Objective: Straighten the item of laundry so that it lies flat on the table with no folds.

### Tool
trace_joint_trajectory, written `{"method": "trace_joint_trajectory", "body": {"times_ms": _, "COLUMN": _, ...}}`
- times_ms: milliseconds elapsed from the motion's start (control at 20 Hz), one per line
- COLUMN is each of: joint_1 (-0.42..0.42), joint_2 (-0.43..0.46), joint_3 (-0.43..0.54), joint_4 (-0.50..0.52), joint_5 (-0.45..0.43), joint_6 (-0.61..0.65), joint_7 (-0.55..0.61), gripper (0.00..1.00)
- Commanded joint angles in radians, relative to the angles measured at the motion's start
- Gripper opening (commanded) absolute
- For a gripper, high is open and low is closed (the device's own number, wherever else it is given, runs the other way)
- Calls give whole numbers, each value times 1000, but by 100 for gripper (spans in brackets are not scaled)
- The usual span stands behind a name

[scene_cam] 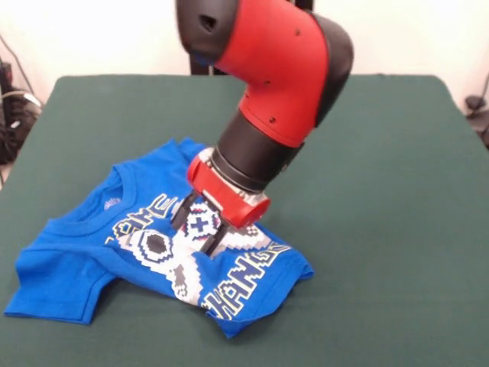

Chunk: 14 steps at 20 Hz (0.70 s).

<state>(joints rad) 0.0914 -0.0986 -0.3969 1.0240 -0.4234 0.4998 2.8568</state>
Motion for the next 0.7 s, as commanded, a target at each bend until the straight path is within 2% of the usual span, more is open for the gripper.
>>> {"method": "trace_joint_trajectory", "body": {"times_ms": 50, "joint_1": 90, "joint_2": 179, "joint_3": -137, "joint_4": -28, "joint_5": 14, "joint_6": -132, "joint_7": 410, "gripper": 100}}
{"method": "trace_joint_trajectory", "body": {"times_ms": 400, "joint_1": 99, "joint_2": 154, "joint_3": -143, "joint_4": 10, "joint_5": 78, "joint_6": -185, "joint_7": 354, "gripper": 100}}
{"method": "trace_joint_trajectory", "body": {"times_ms": 550, "joint_1": 145, "joint_2": 190, "joint_3": -217, "joint_4": 14, "joint_5": 111, "joint_6": -219, "joint_7": 447, "gripper": 100}}
{"method": "trace_joint_trajectory", "body": {"times_ms": 600, "joint_1": 151, "joint_2": 181, "joint_3": -219, "joint_4": 24, "joint_5": 127, "joint_6": -200, "joint_7": 437, "gripper": 100}}
{"method": "trace_joint_trajectory", "body": {"times_ms": 700, "joint_1": 132, "joint_2": 116, "joint_3": -169, "joint_4": 63, "joint_5": 144, "joint_6": -171, "joint_7": 346, "gripper": 100}}
